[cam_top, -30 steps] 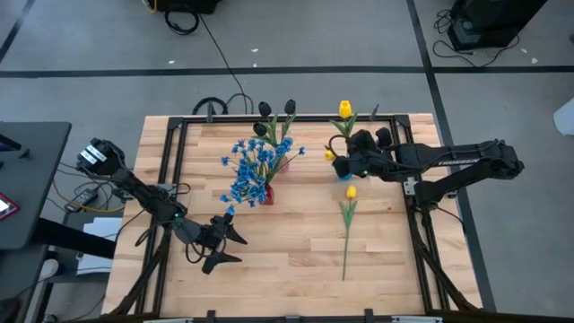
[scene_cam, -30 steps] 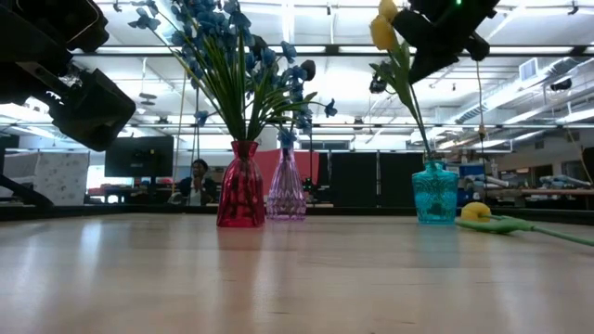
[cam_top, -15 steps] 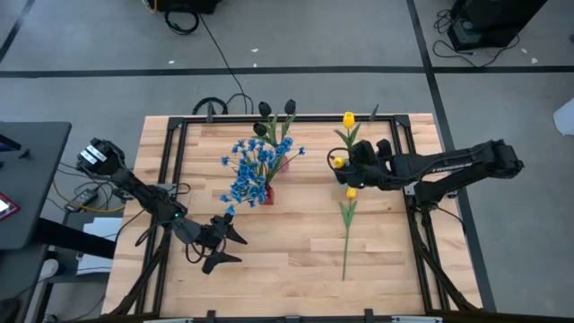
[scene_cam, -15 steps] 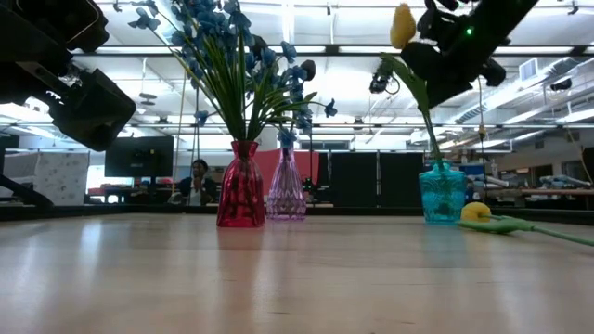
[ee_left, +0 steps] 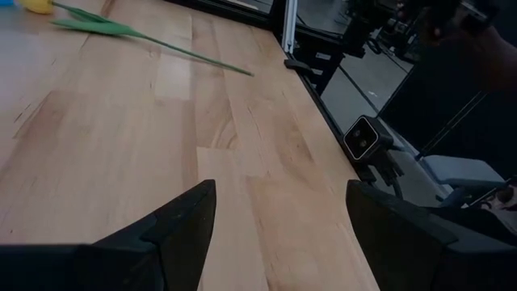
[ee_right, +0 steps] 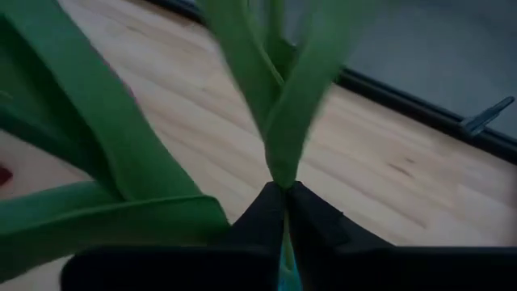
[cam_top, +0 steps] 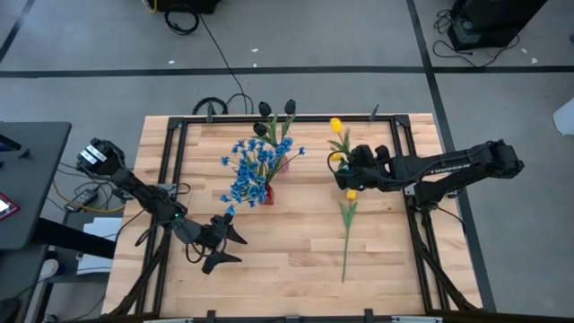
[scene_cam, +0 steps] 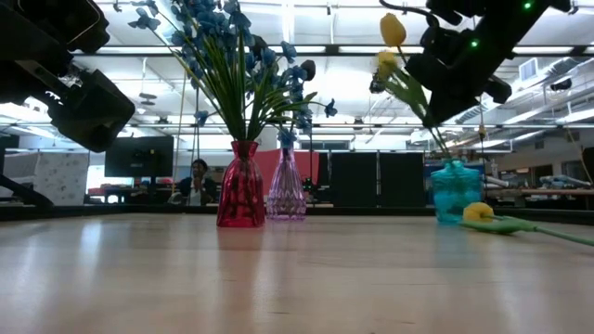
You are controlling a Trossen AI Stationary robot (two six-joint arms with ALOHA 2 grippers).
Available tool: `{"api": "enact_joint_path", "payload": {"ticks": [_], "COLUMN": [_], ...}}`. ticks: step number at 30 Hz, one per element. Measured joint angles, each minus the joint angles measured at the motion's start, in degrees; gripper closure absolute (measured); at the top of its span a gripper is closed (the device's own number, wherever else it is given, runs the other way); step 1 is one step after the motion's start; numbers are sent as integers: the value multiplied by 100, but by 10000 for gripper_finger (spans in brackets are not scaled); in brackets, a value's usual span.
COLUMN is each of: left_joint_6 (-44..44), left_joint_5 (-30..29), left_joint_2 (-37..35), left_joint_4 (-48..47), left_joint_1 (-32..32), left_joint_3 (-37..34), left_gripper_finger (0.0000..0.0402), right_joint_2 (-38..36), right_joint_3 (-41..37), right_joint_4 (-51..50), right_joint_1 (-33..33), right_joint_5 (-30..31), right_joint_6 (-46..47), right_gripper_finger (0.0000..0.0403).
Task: Sort flowers into vase by color
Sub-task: Put the yellow tulip into the blue vase
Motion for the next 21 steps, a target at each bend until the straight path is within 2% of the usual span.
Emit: {"api": "enact_joint_path", "payload": {"ticks": [10, 18, 21], "left_joint_6": [-7, -28, -29], "left_joint_5": [0, 0, 0], "left_joint_2": [0, 0, 1], "left_joint_4": [5, 21, 67], "left_joint_1": [0, 0, 0], "left_joint_3": [0, 2, 1], "left_gripper_finger": [120, 120, 120], "right_joint_2": [-60, -344, -345], "right_joint_3": [137, 1130, 1368], "right_joint_4": [-223, -1555, -2152], "right_joint_1": [-4, 7, 11], "right_joint_5": [-55, -254, -567], "right_joint_6": [-255, 49, 330], "right_gripper_finger": [263, 254, 254]}}
